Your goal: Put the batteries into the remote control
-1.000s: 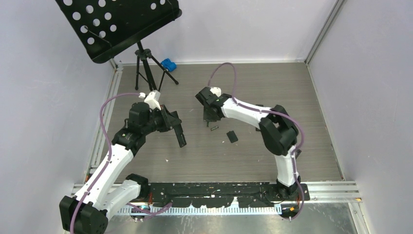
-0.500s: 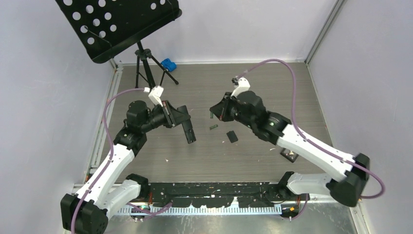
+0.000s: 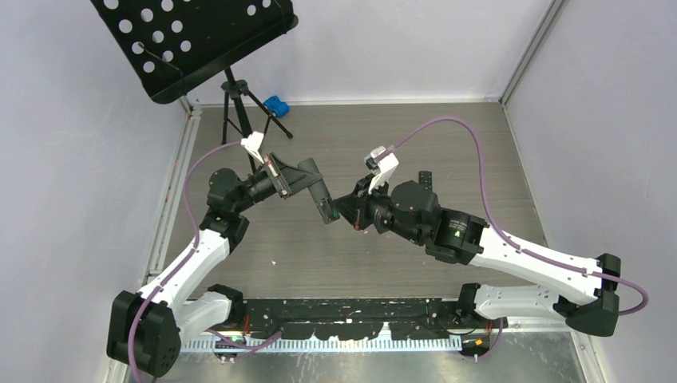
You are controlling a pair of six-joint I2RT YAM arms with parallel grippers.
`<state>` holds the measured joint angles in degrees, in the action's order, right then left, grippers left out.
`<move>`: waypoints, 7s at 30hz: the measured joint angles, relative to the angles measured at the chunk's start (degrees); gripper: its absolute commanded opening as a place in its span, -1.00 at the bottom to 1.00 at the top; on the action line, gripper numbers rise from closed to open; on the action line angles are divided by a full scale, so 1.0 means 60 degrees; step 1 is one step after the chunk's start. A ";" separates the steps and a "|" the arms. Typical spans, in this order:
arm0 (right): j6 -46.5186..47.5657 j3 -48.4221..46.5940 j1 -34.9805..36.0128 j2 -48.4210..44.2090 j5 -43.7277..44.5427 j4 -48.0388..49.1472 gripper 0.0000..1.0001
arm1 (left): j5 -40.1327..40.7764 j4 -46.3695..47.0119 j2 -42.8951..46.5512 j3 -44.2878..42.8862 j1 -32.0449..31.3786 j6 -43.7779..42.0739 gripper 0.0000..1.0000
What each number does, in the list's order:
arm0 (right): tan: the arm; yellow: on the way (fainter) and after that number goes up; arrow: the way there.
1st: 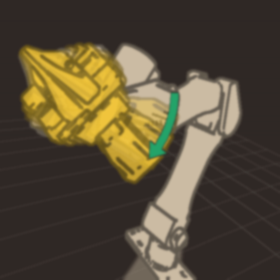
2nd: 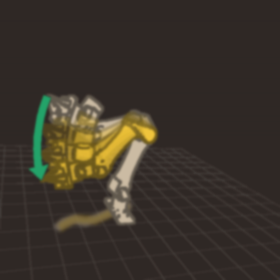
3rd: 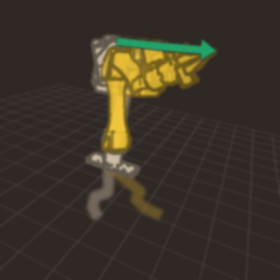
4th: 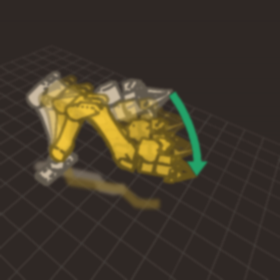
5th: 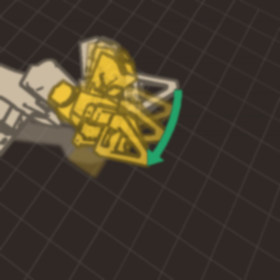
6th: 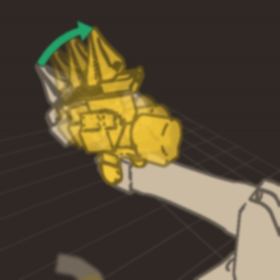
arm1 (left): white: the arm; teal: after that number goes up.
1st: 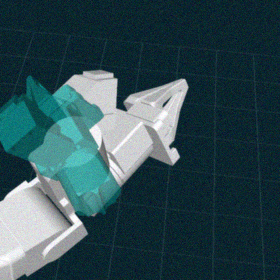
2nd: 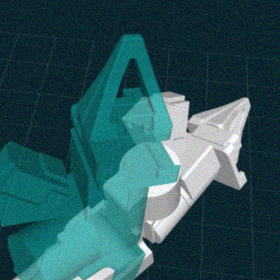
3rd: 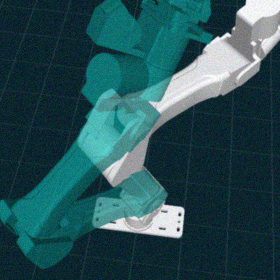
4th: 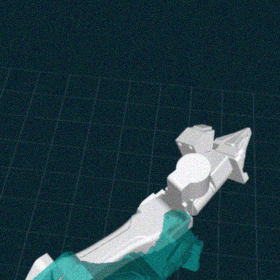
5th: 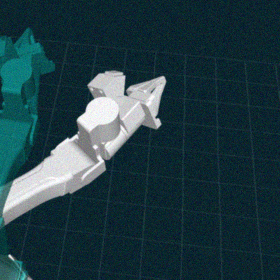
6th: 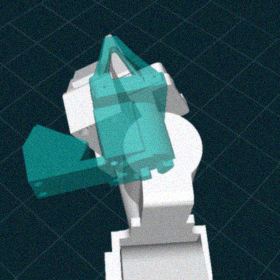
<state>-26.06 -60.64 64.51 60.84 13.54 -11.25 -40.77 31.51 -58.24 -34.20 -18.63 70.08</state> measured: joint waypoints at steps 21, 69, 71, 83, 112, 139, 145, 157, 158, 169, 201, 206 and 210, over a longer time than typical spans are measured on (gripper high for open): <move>0.0321 -0.0036 0.0433 0.0189 0.0914 0.0623 -0.99 | 0.0036 0.0812 0.0495 0.0000 0.0000 0.0998 -1.00; 0.0466 0.0543 0.0699 0.0725 0.1049 0.1446 -0.99 | 0.0576 -0.0062 0.0444 -0.0011 -0.0018 0.1978 -1.00; 0.0433 0.0612 0.0765 0.0765 0.1268 0.1526 -0.99 | 0.0670 -0.0248 0.0452 -0.0011 -0.0022 0.1985 -1.00; 0.0379 0.1009 0.1311 0.1173 0.2834 0.2007 -0.83 | 0.1086 -0.1155 0.0437 -0.0011 -0.0029 0.1985 -1.00; 0.0379 0.2324 0.1355 0.0736 0.2565 0.3781 -0.47 | 0.0969 -0.0736 0.0222 0.0259 -0.0124 0.2528 -1.00; -0.1891 0.0331 0.1322 0.1045 0.2881 0.0561 0.16 | 0.0998 -0.0219 0.0186 0.0423 -0.0062 0.2444 -1.00; -0.2273 0.0157 0.1147 0.0907 0.2583 0.0222 0.18 | 0.1002 -0.0215 0.0193 0.0423 -0.0062 0.2317 -1.00; -0.3020 0.0860 0.0554 -0.0605 0.2299 -0.0073 0.37 | 0.0984 0.0339 0.0382 0.0419 -0.0018 0.2379 -1.00; -0.3177 0.0922 0.0532 -0.0623 0.2299 -0.0080 0.42 | 0.0991 0.0364 0.0382 0.0423 -0.0018 0.2401 -1.00; -0.5329 0.2240 0.0076 -0.0601 0.1348 0.1650 0.52 | 0.1151 0.0430 0.0528 0.0423 -0.0015 0.2514 -1.00; -0.5974 0.2539 -0.0962 0.0168 -0.0699 0.4087 -0.05 | 0.1100 0.0860 0.0568 0.0423 0.0000 0.2761 -1.00; -0.5912 0.2539 -0.0980 0.0339 -0.0907 0.4411 -0.21 | 0.1104 0.0856 0.0554 0.0423 0.0007 0.2790 -1.00; -0.5745 0.2616 -0.0987 0.0433 -0.1188 0.4863 -0.50 | 0.1086 0.0852 0.0506 0.0423 0.0011 0.2838 -1.00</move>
<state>-60.53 -44.95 58.59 63.44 6.42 17.93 -34.26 36.62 -55.20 -31.66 -18.57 87.11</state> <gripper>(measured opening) 0.337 0.179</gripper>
